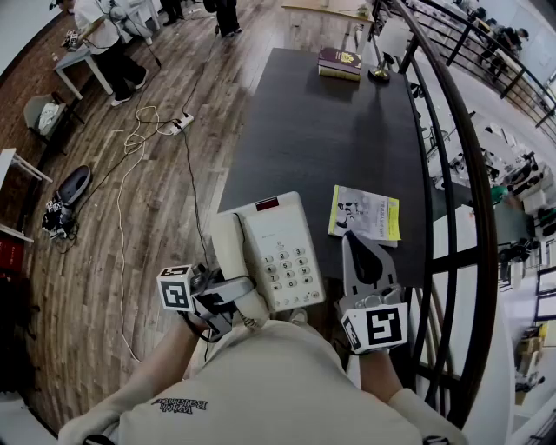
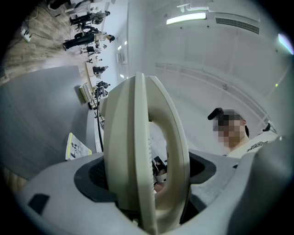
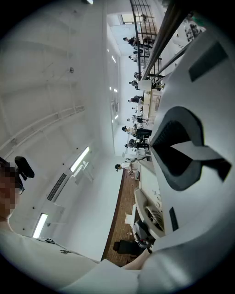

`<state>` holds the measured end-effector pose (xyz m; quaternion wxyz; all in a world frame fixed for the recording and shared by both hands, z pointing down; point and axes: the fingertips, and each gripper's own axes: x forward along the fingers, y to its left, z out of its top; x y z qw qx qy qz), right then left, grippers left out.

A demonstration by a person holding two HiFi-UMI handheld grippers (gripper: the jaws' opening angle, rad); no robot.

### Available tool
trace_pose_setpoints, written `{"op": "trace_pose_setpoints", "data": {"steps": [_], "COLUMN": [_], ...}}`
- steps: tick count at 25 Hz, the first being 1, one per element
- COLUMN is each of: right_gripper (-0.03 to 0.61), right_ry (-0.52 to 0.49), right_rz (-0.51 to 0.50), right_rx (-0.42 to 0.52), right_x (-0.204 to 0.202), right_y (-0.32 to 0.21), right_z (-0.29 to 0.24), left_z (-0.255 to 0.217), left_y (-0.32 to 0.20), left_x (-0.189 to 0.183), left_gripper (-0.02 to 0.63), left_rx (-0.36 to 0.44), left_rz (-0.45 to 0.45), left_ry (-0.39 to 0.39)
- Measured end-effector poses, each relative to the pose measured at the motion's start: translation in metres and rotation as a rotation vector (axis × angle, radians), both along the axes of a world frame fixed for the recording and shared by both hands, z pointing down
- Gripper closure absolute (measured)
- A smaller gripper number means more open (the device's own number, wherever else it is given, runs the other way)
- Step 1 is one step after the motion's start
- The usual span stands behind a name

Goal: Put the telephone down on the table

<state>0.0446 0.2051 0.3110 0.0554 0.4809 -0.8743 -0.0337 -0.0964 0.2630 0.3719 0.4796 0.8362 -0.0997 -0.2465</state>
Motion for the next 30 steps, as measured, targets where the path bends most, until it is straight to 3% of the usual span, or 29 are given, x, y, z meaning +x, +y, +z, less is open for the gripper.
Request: {"op": "trace_pose_setpoints", "data": {"steps": [23,30], "right_gripper": [0.577,0.577], "right_ry": [-0.038,-0.094], "right_rz": [-0.006,0.024], "right_rx": [-0.032,-0.009], "right_x": [0.02,0.048], "right_y": [0.013,0.015], "right_z": [0.008,0.003], "left_z": [0.002,-0.006], "left_y": [0.021,0.023], "left_x": [0.033,0.055], "left_gripper": [0.181,0.181], "left_rx": [-0.025,-0.018], "left_rz": [0.053,0.053], "left_ry": [0.003,0.032]}}
